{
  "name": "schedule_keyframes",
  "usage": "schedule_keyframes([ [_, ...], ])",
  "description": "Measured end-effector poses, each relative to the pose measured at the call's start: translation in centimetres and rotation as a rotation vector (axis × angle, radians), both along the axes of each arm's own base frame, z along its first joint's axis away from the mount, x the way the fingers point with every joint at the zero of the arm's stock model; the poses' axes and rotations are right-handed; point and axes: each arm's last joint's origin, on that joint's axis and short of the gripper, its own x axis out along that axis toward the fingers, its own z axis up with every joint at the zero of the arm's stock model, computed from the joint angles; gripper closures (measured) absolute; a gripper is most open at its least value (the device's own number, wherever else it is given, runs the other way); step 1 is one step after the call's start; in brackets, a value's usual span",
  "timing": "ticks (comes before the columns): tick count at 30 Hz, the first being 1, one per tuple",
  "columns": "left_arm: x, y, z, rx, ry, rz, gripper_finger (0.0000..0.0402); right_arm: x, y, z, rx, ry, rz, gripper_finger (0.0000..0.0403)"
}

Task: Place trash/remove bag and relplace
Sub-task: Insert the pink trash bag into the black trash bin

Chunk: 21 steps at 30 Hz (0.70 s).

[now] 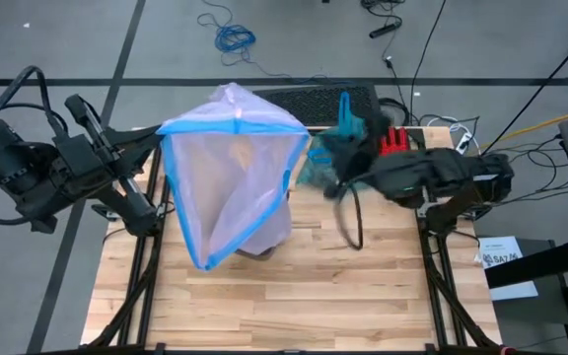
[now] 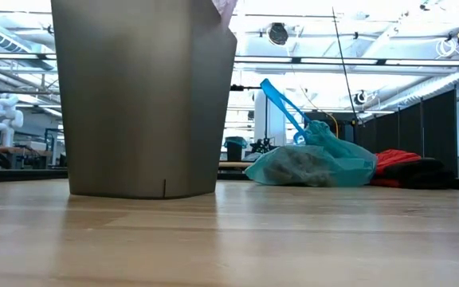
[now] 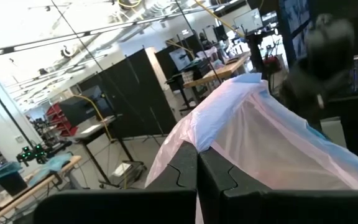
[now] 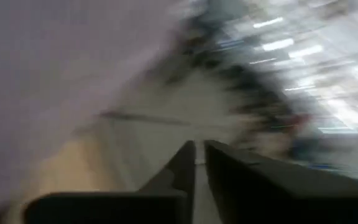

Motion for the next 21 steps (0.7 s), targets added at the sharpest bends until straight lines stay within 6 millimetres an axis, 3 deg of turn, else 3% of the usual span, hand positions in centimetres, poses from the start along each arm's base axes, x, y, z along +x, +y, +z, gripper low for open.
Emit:
schedule_keyframes([
  [3, 0.0, 0.0, 0.0, -0.001, -0.001, -0.001, 0.0402, 1.2, -0.8, -3.0, 0.251, 0.044, 0.124, 0.0393],
  [9, 0.0, 0.0, 0.0, -0.014, -0.009, -0.002, 0.0402, 5.7, -0.8, -10.0, 0.332, 0.097, 0.261, 0.0402],
  [14, 0.0, 0.0, 0.0, -0.019, -0.011, -0.002, 0.0402, 7.7, -1.2, -14.6, 0.384, 0.024, 0.342, 0.0403],
  [21, 0.1, -0.1, -0.1, -0.016, -0.007, -0.001, 0.0402, 9.0, -0.7, -15.0, 0.382, -0.104, 0.452, 0.0403],
])
